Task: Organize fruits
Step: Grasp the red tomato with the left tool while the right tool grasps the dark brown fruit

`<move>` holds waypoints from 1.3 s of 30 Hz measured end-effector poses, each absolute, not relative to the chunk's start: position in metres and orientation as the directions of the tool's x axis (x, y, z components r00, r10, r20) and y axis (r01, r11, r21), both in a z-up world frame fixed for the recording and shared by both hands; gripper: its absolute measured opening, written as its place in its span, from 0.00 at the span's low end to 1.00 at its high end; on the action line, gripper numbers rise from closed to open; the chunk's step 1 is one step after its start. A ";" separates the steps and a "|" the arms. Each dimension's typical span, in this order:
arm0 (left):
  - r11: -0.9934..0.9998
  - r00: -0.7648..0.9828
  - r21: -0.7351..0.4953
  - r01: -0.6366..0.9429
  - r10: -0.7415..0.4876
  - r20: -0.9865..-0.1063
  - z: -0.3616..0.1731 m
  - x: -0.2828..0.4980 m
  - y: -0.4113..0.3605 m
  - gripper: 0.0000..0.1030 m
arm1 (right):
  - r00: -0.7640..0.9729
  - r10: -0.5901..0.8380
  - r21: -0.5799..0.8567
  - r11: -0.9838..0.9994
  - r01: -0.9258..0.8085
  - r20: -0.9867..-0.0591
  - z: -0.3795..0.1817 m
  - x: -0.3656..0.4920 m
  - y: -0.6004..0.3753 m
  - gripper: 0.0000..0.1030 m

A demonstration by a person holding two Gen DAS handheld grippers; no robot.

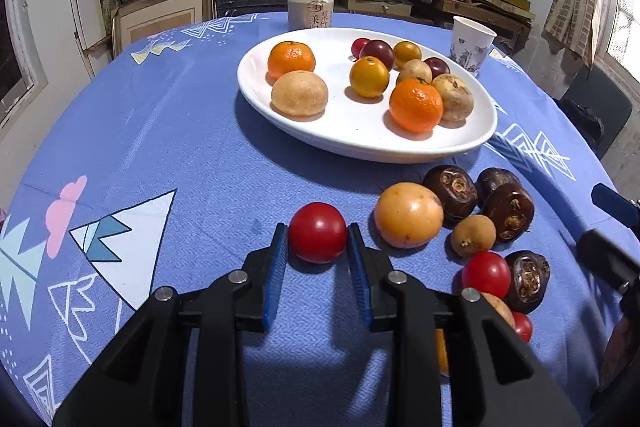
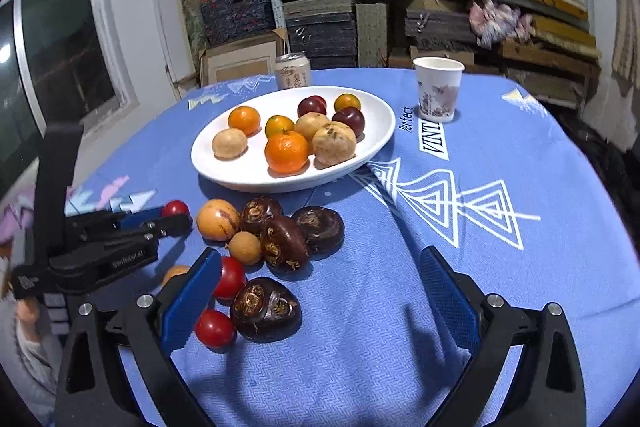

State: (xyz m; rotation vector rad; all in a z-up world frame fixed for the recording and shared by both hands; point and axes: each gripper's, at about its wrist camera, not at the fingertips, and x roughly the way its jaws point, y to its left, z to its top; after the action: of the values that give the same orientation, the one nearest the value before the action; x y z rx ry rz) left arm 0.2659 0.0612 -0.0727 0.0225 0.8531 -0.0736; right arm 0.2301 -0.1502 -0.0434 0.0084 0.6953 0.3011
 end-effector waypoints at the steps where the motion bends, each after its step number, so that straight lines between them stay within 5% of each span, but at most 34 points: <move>1: 0.997 0.655 -0.004 0.075 -0.052 -0.753 -0.073 0.265 0.060 0.29 | 0.731 0.255 0.071 0.959 -0.273 -0.633 -0.044 0.230 -0.145 0.94; 7: 0.997 0.653 0.014 0.082 -0.043 -0.756 -0.074 0.266 0.058 0.29 | 0.708 0.205 -0.032 0.952 -0.306 -0.676 -0.055 0.233 -0.121 0.74; 12: 0.996 0.655 0.024 0.084 -0.037 -0.755 -0.074 0.265 0.056 0.29 | 0.684 0.241 0.029 0.952 -0.306 -0.689 -0.058 0.239 -0.122 0.60; 14: 0.996 0.655 0.028 0.085 -0.035 -0.755 -0.075 0.265 0.055 0.29 | 0.662 0.260 0.065 0.950 -0.305 -0.703 -0.061 0.244 -0.123 0.42; 22: 0.996 0.655 0.036 0.087 -0.030 -0.755 -0.075 0.264 0.054 0.29 | 0.598 0.321 0.159 0.938 -0.308 -0.734 -0.070 0.263 -0.118 0.38; 26: 0.996 0.651 0.034 0.087 -0.031 -0.758 -0.076 0.265 0.055 0.29 | 0.610 0.329 0.149 0.933 -0.327 -0.720 -0.067 0.259 -0.112 0.25; 39: 0.996 0.631 0.026 0.080 -0.031 -0.776 -0.080 0.270 0.055 0.29 | 0.548 0.418 0.251 0.901 -0.354 -0.725 -0.072 0.277 -0.107 0.22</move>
State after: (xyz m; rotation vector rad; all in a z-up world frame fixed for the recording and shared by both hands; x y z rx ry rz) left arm 0.2698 0.0550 -0.0800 0.0599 0.8864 -0.0636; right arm 0.2766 -0.1067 -0.0724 0.0788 0.8788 0.4573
